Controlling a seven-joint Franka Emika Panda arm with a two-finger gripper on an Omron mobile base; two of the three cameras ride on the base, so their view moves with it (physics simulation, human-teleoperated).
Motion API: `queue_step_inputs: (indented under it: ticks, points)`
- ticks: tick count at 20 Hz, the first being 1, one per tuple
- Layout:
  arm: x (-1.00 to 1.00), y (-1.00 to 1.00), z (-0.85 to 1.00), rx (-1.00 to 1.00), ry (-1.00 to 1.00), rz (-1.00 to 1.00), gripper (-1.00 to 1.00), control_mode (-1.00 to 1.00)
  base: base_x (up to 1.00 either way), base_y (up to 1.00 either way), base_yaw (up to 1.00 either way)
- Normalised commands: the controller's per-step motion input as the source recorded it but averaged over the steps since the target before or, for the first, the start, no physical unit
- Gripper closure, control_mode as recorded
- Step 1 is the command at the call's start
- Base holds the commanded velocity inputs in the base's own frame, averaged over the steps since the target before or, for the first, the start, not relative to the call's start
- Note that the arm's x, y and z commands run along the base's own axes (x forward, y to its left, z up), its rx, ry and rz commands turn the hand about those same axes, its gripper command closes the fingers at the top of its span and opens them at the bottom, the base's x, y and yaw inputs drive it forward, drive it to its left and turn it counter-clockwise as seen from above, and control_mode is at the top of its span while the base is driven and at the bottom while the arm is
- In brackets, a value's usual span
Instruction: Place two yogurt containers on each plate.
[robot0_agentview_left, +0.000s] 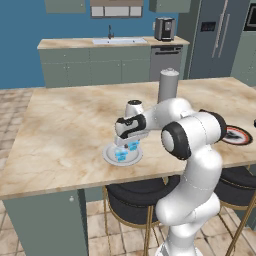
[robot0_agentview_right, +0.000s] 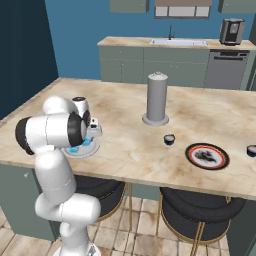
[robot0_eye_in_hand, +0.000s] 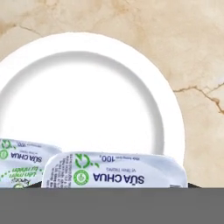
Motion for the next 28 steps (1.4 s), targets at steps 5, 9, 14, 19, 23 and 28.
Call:
queue_step_inputs:
  ticks: [5,9,14,19,23,28]
  points:
    - [0.00,0.00,-0.01,0.00,-0.02,0.00,-1.00,-1.00,0.00,0.00,0.00]
    - [0.00,0.00,0.27,0.00,0.00,0.00,-1.00,-1.00,0.00,0.00,0.00]
    - [0.00,0.00,0.30,0.00,0.00,0.00,-1.00,-1.00,0.00,0.00,0.00]
    - [-0.34,0.02,0.32,0.00,0.00,0.00,-1.00,-1.00,0.00,0.00,0.00]
    - [-0.99,-0.01,0.12,0.00,-0.13,0.00,-1.00,-1.00,0.00,0.00,0.00]
    - [-1.00,-0.15,0.09,0.00,-0.20,0.00,-1.00,-1.00,0.00,0.00,0.00]
